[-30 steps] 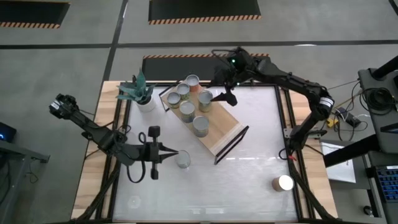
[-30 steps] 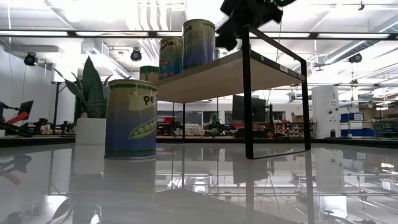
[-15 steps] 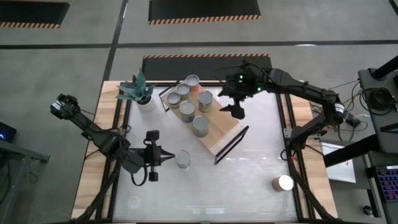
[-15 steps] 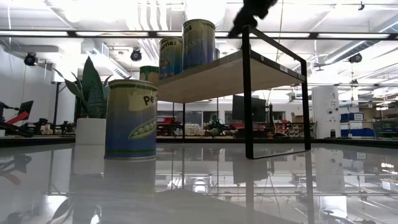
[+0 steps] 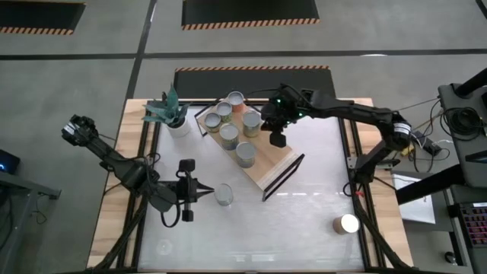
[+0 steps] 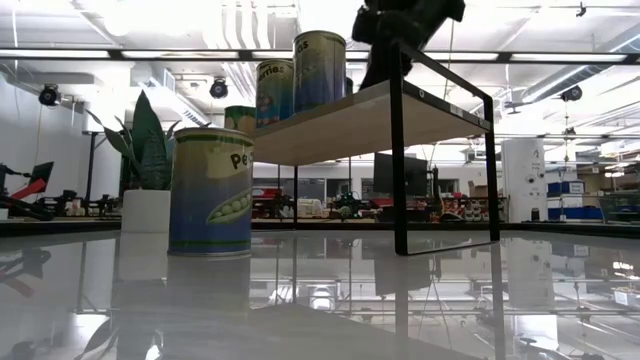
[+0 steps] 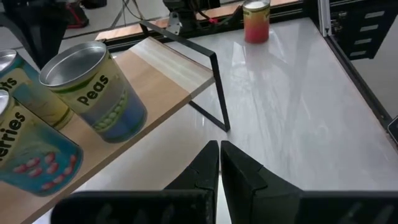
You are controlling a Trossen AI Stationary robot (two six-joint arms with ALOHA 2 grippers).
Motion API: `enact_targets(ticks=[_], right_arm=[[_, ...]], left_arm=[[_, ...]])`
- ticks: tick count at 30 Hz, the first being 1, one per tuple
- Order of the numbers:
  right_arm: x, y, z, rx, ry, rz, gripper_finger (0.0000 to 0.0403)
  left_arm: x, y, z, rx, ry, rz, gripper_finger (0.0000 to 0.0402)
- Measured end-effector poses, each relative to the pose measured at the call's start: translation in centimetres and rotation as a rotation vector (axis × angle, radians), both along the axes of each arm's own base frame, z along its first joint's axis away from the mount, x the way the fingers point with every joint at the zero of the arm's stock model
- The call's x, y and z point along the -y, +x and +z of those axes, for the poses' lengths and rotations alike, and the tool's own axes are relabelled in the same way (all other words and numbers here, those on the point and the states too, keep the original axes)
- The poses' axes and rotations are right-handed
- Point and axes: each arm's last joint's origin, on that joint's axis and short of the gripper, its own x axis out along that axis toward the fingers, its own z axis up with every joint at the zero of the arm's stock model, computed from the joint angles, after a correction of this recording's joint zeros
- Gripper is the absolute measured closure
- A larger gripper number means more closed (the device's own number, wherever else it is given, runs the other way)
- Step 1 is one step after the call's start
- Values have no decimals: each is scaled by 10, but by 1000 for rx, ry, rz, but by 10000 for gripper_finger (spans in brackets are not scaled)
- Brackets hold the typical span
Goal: Pick and place cans onto a shelf
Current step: Put the canned carrots on the shelf
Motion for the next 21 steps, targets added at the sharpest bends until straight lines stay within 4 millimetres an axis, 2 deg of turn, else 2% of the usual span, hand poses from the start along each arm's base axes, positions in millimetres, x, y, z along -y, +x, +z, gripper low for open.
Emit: enact_targets(ticks=[21], right_arm=[[6,7,3,61,-103,-22,390]], left_arm=[[0,0,0,0,0,0,402]])
